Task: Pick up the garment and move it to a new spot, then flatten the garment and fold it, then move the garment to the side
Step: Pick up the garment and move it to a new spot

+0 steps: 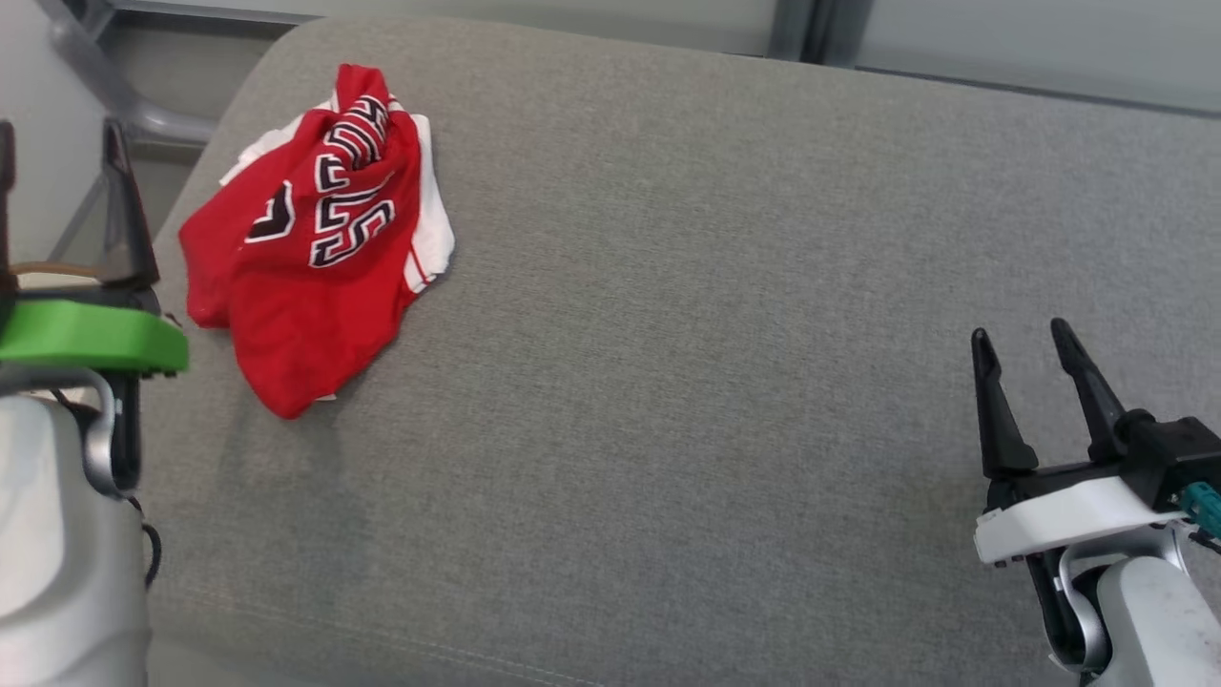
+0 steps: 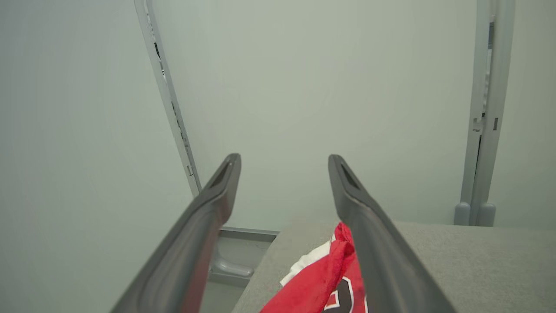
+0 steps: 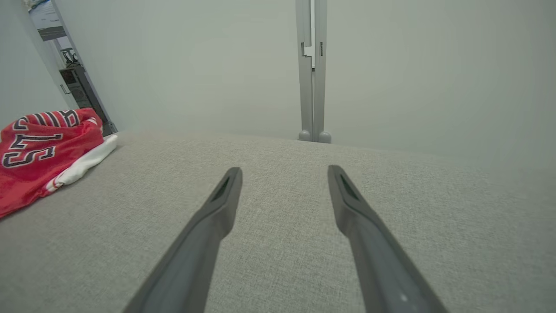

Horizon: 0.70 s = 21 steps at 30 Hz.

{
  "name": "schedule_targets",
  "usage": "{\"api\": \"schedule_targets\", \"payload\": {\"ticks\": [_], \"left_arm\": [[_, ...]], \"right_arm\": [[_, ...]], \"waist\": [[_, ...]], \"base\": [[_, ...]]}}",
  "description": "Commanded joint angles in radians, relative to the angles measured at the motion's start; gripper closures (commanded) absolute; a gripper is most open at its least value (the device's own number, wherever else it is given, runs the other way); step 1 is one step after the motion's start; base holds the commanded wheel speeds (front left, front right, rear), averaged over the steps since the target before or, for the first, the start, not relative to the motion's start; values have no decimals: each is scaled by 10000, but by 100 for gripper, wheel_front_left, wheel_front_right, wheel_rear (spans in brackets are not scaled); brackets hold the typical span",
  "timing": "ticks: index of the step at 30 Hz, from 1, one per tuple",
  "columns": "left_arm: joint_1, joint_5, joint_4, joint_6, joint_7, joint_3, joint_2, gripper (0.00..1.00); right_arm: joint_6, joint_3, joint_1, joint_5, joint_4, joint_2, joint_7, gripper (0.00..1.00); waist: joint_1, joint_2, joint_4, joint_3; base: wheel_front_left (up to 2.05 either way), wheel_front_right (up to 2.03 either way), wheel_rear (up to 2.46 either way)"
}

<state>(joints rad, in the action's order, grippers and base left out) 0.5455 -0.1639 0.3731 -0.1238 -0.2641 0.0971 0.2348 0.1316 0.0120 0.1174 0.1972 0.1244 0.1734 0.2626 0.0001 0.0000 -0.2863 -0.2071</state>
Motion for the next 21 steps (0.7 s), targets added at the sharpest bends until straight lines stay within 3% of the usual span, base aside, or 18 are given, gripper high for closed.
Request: {"api": "schedule_targets", "payload": {"ticks": [1,11,21], "left_arm": [[483,-48,144,-42,1,70,158,0],[2801,-612,1890,-71,449,281,1044,0],[3494,-1255,4277,-70,2020,-298,1605,0]], "right_arm": [[-19,-91,197,-81,-140,72,30,0],[-19,-571,332,-307,-920,61,24,0],[-19,-698,300,-389,-1137,-28,-6,0]], "waist": [[-1,0,1274,-1268],[-1,0,2418,-2233],[-1,0,2749,-2462]], "base": [[0,0,0],[0,0,0],[0,0,0]]}}
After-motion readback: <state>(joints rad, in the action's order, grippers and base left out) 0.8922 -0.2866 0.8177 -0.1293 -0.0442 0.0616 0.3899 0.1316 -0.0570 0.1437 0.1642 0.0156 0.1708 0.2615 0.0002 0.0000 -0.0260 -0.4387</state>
